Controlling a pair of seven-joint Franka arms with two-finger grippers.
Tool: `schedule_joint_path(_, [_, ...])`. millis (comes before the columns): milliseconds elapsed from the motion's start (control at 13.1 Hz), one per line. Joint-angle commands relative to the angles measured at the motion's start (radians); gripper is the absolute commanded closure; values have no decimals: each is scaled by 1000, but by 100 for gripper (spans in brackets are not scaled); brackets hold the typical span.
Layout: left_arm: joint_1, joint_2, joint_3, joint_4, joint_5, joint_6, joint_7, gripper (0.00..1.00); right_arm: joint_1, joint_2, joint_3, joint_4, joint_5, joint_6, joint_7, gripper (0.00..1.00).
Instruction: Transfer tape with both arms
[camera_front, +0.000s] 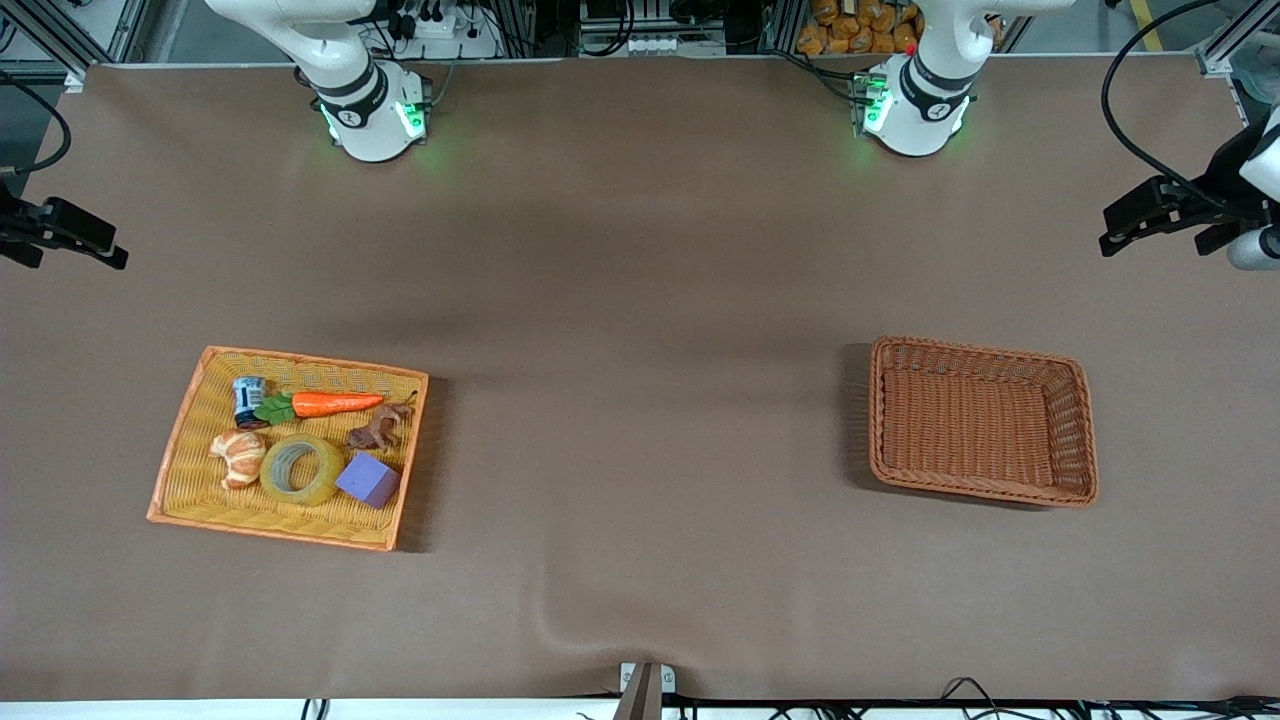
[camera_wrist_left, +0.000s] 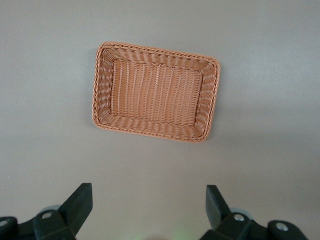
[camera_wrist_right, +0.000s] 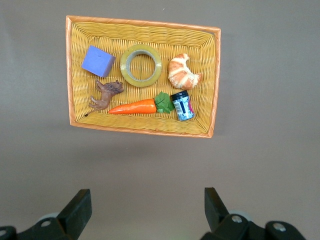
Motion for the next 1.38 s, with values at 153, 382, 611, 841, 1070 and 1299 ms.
schedule_joint_path(153, [1, 6, 0, 14, -4, -3, 2, 0, -8, 2, 13, 13, -9, -15, 17, 0])
schedule_joint_path(382, [7, 12, 1, 14, -13, -3, 5, 0, -12, 2, 12, 12, -9, -16, 15, 0])
schedule_joint_path(611, [7, 12, 1, 14, -10, -2, 7, 0, -9, 46, 12, -8, -13, 22, 10, 0])
schedule_joint_path(841, [5, 15, 1, 13, -9, -3, 8, 0, 56, 112, 13, -100, -12, 212, 1, 0])
schedule_joint_path(1070, [7, 21, 0, 8, -9, -3, 19, 0, 100, 254, 15, -102, -4, 376, -105, 0])
schedule_joint_path(1299, [4, 21, 1, 11, -7, -5, 1, 0, 78, 448, 15, -100, 58, 597, -375, 0])
